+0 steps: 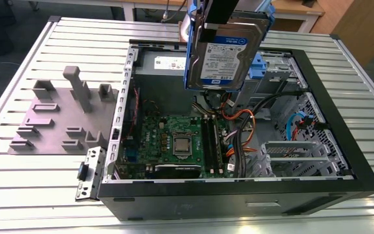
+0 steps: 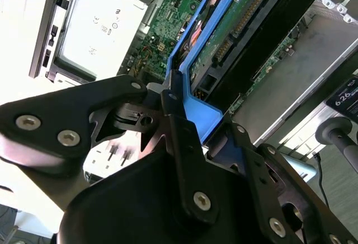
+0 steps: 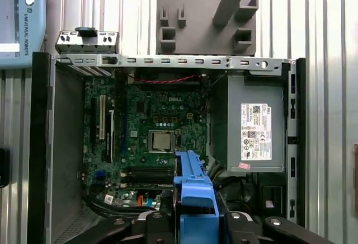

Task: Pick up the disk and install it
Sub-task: 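Insert the disk into the insertion slot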

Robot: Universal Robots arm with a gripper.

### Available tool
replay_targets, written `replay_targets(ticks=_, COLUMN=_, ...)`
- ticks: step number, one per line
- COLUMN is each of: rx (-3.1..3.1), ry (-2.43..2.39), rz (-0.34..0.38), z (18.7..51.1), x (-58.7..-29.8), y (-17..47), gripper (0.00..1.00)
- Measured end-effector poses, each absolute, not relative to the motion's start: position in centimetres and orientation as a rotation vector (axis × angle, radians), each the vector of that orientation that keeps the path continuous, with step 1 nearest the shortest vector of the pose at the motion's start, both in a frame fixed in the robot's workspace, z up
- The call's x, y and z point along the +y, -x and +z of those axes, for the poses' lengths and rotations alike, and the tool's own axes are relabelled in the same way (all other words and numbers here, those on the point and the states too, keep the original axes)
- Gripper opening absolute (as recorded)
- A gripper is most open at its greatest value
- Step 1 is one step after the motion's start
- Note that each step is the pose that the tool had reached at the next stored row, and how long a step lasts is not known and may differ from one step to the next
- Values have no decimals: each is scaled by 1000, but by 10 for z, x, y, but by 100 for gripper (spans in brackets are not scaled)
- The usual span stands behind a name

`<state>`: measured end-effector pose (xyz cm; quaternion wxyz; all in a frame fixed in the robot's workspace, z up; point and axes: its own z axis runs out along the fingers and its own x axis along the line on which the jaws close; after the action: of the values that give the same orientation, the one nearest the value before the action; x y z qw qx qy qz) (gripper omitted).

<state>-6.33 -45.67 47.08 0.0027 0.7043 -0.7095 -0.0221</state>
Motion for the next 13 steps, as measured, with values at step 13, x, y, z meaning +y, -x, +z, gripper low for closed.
replay_targets(ticks=13, rx=-2225, ry=-2209, rz=-69, z=471, x=-459, y=63, gripper=36)
